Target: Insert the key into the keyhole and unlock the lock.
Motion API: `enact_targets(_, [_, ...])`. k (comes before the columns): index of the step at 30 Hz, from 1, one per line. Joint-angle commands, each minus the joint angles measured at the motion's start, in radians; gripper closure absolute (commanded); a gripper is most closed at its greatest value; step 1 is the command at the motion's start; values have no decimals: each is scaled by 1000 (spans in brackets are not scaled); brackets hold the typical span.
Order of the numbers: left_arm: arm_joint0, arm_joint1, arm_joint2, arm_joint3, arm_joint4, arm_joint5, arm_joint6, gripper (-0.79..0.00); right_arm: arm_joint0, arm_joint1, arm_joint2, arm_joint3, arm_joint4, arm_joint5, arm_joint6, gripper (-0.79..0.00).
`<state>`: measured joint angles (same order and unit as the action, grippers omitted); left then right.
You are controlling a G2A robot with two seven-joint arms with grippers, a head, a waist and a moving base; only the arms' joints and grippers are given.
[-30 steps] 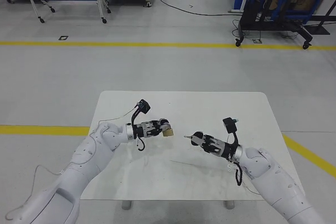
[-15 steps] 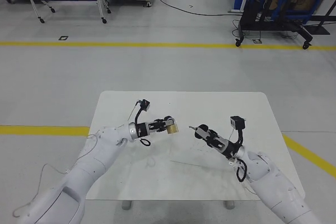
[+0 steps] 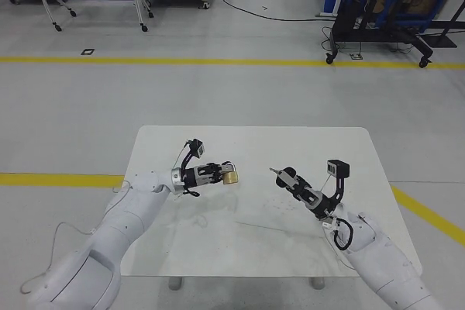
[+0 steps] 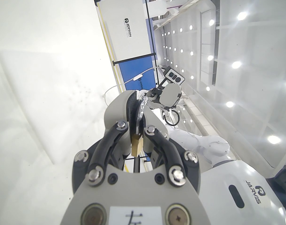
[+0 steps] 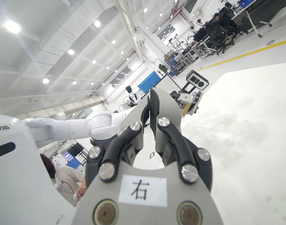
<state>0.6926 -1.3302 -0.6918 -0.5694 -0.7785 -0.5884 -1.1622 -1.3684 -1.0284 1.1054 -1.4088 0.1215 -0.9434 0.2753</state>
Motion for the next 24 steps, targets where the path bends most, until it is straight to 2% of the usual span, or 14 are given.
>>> enact_targets(1, [22,1,-4,-5,8,60,74,0,1,0,1,2,-11,10,2,0])
enact_targets(3, [47,0,-13,-28,-23,141,91,0,0,-5,3,-13,-45,75,-38,0])
enact_targets(5, [57,-1,-23,-38,-42,201,118,0,-7,-10,-17,-31,-32,94,-28,0])
enact_targets(9, [70,-14,-36,-71,-112,358,147,0,-19,-16,-39,-32,90,145,8,0])
enact_targets(12, [60,-28,-30,-80,-118,433,184,0,-31,-15,-27,-26,158,159,34,0])
enact_targets(15, [47,-47,-25,-87,-135,473,218,0,-74,-13,-7,-45,181,166,23,0])
enact_targets(19, [31,-75,-11,-76,-150,506,227,0,-126,-9,13,-89,210,231,23,0])
enact_targets(21, [28,-84,-14,-66,-171,507,212,0,-141,-7,14,-113,241,255,65,0])
enact_targets(23, [28,-84,-14,-66,-171,507,212,0,-143,-5,8,-129,300,274,162,0])
enact_targets(24, [28,-84,-14,-66,-171,507,212,0,-143,-5,8,-129,300,274,162,0])
